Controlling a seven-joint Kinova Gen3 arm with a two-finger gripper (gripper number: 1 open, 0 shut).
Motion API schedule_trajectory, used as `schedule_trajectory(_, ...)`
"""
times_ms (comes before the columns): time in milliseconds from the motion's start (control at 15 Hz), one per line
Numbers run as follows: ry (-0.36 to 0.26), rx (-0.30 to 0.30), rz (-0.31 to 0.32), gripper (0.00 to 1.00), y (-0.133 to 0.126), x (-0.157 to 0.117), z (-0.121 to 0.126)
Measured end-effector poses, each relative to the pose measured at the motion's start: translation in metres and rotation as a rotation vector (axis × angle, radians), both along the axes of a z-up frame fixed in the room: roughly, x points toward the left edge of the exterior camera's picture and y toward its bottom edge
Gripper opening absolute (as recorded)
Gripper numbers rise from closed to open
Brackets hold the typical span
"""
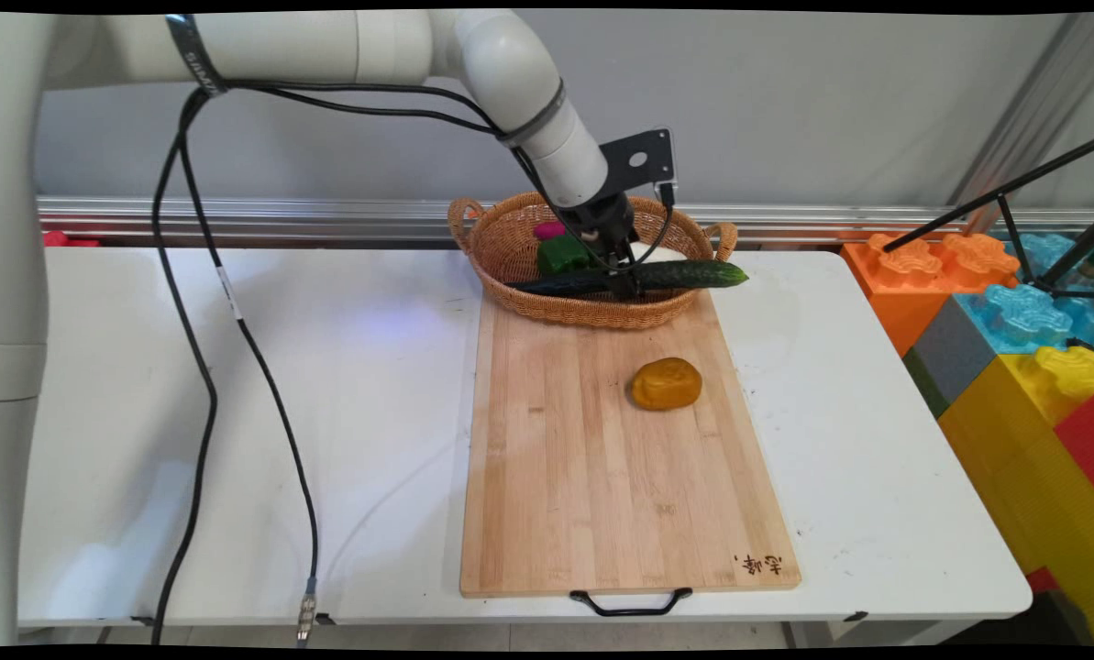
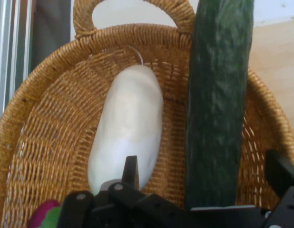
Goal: Pick up the cucumber from the vegetable basket, then place the picked object on the cutting board
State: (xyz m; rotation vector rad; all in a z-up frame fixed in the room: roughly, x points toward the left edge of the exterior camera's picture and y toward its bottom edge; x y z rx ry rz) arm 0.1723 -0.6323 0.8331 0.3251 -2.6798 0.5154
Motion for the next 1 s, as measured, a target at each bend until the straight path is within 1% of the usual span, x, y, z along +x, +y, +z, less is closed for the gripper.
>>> schedule_trajectory(133,-0.003,-0.004,-0.005,1.00,-0.004,-0.004,-0.003)
schedule_trajectory(200,-0.005,-0.006,-0.008,0.00,-0.004,-0.005,-0.004)
schedule_trajectory(533,-0.018,0.004,-0.020,0.00,-0.003,-0.007,-0.010)
schedule_trajectory(667,-0.014,0.001,-0.022,0.00,-0.001,-0.007,-0.008)
schedule_trajectory(733,-0.011,-0.004,-0.021,0.00,0.000,-0.006,-0.005)
schedule_trajectory(867,0.000,-0.020,-0.017,0.00,0.006,-0.006,0.008)
schedule_trajectory(1000,0.012,-0.041,-0.011,0.00,0.017,-0.004,0.031)
